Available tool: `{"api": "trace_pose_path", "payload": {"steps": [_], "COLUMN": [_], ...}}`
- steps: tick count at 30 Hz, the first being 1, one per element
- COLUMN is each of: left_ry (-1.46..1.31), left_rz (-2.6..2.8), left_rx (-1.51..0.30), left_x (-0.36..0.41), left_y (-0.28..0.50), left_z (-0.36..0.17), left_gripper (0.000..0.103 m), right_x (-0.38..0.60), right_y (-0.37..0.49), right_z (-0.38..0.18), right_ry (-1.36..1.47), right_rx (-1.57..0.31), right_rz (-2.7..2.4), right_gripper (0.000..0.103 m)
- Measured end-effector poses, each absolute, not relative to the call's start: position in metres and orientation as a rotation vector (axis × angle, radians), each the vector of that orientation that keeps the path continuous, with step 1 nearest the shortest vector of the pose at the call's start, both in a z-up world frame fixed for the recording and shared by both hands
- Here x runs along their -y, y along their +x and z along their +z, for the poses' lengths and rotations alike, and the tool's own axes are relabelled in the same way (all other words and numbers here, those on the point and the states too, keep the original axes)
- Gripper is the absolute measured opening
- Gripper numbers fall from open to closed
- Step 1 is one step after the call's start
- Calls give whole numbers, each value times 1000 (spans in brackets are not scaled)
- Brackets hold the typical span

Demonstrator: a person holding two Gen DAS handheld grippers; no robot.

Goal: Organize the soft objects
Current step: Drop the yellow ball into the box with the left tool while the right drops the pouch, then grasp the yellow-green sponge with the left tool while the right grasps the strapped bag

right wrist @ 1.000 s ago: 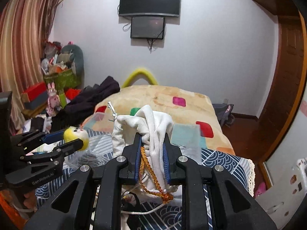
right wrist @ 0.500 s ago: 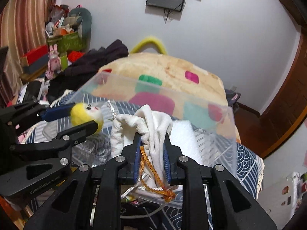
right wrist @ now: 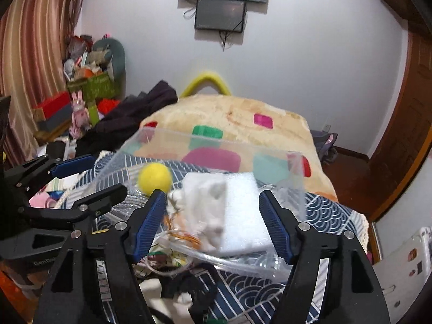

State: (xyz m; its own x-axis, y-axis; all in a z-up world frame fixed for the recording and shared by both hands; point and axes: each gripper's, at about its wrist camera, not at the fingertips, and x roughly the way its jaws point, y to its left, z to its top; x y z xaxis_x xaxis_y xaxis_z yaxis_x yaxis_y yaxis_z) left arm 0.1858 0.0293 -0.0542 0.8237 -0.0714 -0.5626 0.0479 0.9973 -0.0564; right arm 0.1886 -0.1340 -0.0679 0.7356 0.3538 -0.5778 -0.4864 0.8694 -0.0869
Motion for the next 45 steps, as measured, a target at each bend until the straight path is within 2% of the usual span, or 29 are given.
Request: {"api": "trace_pose_path", "payload": {"steps": [10,17,24,26,28,31,36,37,38,41,43,44,45], "left_ry": [-22,-7,-33,-38,-41,-50,-83,-84,-85,-77,-78,-84,-91], "left_rz": [-40,-27,-47,-42,-38,-35,-52,-55,-59,-74,-86,-93,-103], "left_rx": [-494,-462,-545,-568,-589,-618,-646,-649,-652,-662,-667,-668,-671], "left_x": [-25,-20,-20,-21,-21,-25,-28,-27,-27,-23,-22,-22,-22], "left_y": [140,109,104,104,106,111,120,121,122,128,133,135,137], "left_z": [-24,-27,-58,-69,-79,-89,-100,-102,-104,-107,-109,-110,-110], "left_gripper": [95,96,96,92,81,74,68,64,61,55,47,46,41], "right_x": [158,167,168,165,164,161,158,157,156,153,155,155,155], "right_y": [152,139,132,134,134,139,142,142,142,141,139,139,139], "right_z": [-49,-60,-89,-99,-107,-119,-131,-132,-133,-134,-136,-137,-138], "right_ry": [-203,-181,-169,-169,-170,-157,-136,-135,-133,-132,-126,-122,-118], "right_rx": [-463,-468,-538,-567,-591,-635,-683,-689,-692,-691,-699,-703,-707], "right_rz": [424,408,419,429,434,441,459,464,470,482,499,504,511], "right_gripper": [79,80,80,80,80,80,80,79,78,61,41,36,26]}}
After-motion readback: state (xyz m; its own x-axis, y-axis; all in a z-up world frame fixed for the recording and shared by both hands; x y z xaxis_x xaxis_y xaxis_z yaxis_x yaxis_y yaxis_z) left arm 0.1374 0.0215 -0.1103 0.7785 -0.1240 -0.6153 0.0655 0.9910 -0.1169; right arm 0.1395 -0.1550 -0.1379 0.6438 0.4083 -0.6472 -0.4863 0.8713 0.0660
